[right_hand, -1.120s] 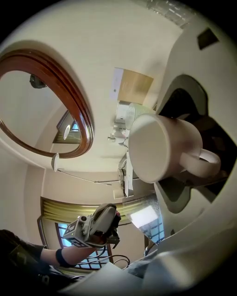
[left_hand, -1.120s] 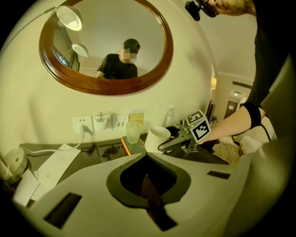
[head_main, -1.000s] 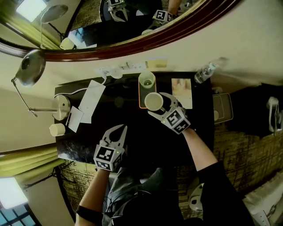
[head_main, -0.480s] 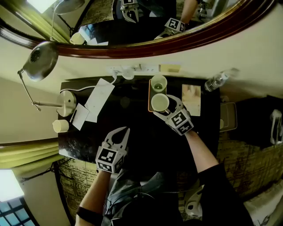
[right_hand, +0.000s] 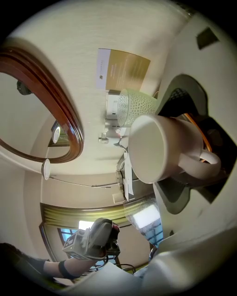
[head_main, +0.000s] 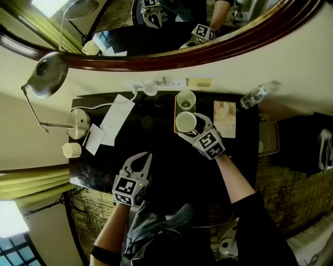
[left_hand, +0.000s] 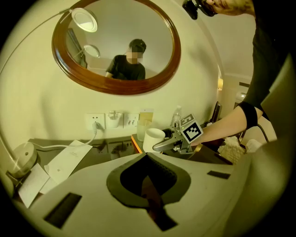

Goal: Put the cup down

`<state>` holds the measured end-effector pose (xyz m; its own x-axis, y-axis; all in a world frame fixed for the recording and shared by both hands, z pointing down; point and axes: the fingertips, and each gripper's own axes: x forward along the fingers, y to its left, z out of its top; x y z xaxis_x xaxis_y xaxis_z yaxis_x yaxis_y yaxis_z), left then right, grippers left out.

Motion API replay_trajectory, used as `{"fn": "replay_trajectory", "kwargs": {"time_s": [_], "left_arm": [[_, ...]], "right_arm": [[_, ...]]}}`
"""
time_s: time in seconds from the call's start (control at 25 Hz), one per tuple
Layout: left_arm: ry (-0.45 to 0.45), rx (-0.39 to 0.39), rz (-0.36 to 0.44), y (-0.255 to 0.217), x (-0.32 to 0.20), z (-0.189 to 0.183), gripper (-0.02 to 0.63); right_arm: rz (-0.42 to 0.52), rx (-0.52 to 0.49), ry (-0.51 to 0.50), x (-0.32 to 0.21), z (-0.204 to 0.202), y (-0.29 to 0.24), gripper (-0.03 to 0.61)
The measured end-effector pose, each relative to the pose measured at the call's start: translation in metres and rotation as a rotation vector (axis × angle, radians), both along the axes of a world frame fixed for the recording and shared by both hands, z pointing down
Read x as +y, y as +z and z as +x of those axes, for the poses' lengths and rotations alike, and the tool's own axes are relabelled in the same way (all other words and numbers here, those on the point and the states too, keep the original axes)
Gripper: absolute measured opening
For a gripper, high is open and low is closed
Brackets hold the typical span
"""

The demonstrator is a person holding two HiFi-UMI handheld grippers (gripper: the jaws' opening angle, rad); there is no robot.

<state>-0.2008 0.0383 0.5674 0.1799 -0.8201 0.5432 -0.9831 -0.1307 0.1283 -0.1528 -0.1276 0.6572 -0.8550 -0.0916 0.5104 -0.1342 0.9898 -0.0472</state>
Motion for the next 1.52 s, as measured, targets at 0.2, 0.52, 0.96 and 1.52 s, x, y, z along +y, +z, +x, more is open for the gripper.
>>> {"fn": "replay_trajectory", "kwargs": {"time_s": [0.2, 0.52, 0.96, 1.52], "left_arm": [[-0.034, 0.011, -0.003, -0.006, -0.001, -0.002, 0.005], [-0.056, 0.014, 0.024, -0.018, 0.001, -0.015, 0.005], [-0.044, 0.079, 0.094, -0.068, -0.005, -0.023, 0.005], [0.065, 0.062, 0.113, -0.089, -0.025, -0.027, 0.005]], "right_arm": [[0.002, 0.027, 0.019, -0.002, 0.004, 0.002, 0.466], [-0.003, 0.023, 0.045, 0.005, 0.022, -0.037, 0.465], [0.009, 0.018, 0.181, 0.031, 0.090, -0.129, 0.166], [-0.037, 0.056, 0.495, 0.050, 0.183, -0.145, 0.015]]}}
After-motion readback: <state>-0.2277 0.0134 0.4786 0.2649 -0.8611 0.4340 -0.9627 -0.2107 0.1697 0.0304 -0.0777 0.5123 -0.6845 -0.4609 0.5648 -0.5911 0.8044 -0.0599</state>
